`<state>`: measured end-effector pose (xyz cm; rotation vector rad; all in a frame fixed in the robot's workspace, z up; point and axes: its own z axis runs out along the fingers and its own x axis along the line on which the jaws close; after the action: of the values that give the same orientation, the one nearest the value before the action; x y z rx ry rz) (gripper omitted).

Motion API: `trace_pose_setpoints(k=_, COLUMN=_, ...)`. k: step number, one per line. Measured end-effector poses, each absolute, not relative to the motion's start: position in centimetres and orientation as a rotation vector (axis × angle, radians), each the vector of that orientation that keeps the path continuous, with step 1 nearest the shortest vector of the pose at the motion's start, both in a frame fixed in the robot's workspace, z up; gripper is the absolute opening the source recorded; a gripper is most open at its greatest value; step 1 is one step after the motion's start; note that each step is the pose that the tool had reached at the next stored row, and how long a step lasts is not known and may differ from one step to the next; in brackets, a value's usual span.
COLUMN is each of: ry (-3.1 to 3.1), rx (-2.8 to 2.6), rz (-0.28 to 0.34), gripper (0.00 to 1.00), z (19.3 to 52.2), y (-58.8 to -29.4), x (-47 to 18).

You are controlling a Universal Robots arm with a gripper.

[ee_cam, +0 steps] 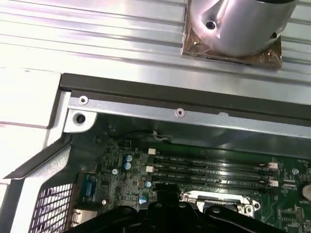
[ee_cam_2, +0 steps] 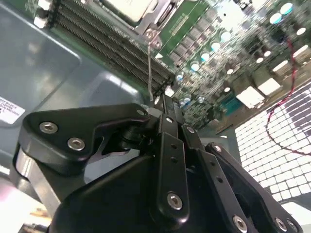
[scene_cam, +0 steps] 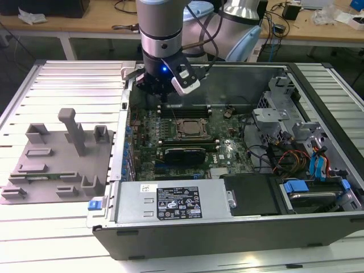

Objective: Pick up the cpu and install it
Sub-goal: 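Install the first cpu locking lever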

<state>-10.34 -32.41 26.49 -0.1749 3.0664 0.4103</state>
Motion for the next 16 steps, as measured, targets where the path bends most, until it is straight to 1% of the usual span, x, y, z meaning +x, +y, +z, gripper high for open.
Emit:
trace_pose_setpoints(k=6, ry=3.062, rx=-0.174, rz=0.438, gripper=0.11, z=25.7, y=-32.6, x=-10.3)
trace_pose_setpoints(k=16, ry=3.061, rx=-0.173, rz=0.440, gripper=0.11, z=25.2, y=-32.7, x=-7.6)
